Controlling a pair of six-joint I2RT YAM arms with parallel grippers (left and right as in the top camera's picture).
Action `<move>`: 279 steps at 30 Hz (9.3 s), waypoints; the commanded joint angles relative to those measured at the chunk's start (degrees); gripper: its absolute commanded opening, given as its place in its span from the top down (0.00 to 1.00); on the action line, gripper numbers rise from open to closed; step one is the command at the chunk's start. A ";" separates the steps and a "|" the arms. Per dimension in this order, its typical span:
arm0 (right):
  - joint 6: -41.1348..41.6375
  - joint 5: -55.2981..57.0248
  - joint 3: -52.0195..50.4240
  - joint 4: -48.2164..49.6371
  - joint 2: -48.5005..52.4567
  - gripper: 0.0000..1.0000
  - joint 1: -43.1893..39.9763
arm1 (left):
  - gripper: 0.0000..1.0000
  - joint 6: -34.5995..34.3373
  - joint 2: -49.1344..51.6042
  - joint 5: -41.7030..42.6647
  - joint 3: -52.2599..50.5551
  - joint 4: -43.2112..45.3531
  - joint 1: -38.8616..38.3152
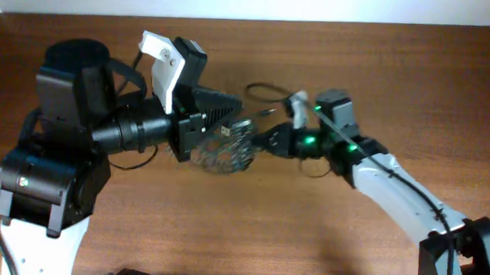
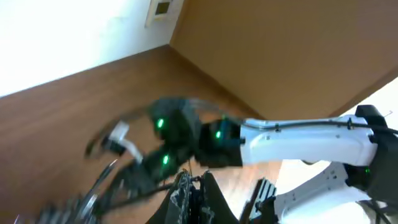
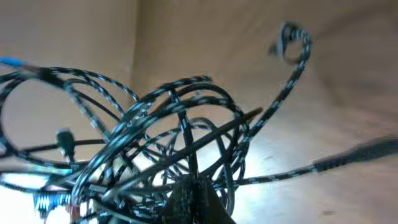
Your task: Untangle cables
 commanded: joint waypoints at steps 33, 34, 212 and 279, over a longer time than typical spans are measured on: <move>0.20 -13.33 0.37 -12.79 -17.16 0.96 -27.10 | 1.00 -16.85 19.04 -41.38 -2.14 -21.33 7.93; 0.20 -7.91 0.37 -13.88 -17.16 0.92 -27.10 | 1.00 -16.85 12.41 -36.54 -2.16 -20.87 14.60; -38.18 13.73 0.37 -30.91 -29.11 0.39 1.84 | 1.00 -39.82 -5.49 -30.38 -45.55 38.53 -6.27; -9.62 -19.58 8.04 16.11 -28.89 0.95 -9.20 | 0.32 -47.84 12.98 -32.52 -45.57 37.18 -8.70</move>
